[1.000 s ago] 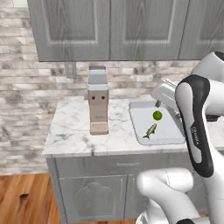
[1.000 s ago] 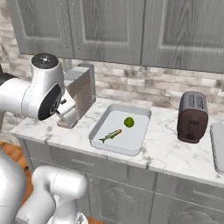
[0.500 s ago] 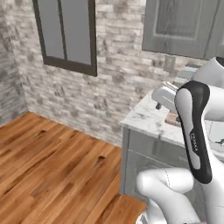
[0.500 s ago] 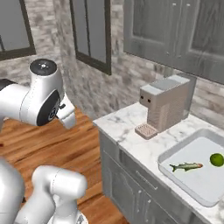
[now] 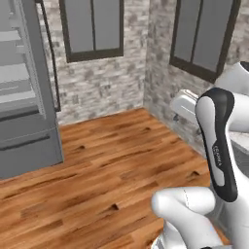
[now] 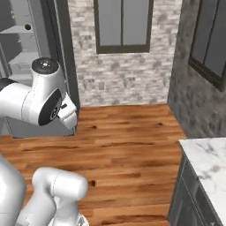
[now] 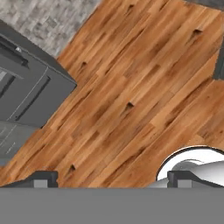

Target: Place one lime and one fish in each tupperware on the nearby counter, to pack two identical lunches.

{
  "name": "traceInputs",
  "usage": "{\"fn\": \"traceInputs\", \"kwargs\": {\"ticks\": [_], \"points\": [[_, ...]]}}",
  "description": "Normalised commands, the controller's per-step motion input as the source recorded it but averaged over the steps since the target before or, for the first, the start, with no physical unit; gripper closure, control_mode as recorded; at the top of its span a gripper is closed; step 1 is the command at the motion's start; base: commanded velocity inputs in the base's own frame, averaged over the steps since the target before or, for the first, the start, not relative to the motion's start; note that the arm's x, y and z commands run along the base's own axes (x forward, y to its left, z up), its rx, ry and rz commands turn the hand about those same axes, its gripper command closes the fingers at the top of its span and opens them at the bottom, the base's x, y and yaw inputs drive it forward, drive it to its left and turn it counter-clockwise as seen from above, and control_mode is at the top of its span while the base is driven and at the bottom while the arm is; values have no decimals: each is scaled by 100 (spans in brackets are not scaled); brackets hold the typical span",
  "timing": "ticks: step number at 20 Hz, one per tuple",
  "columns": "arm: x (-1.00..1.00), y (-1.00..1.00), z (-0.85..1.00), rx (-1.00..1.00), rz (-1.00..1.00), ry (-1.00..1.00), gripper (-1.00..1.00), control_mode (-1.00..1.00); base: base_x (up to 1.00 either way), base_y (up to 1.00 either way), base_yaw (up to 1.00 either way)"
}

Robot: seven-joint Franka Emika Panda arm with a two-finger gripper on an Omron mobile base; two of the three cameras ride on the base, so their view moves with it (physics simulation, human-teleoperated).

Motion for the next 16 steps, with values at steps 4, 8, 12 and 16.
{"fn": "traceInputs", "kwargs": {"ticks": [4,8,12,16], "points": [[0,0,0,0,0,0,-100,100,18,91,58],[0,0,0,0,0,0,-100,100,96,100,10],[0,0,0,0,0,0,-100,100,100,100,11],[0,0,0,0,0,0,-100,100,100,88,18]]}}
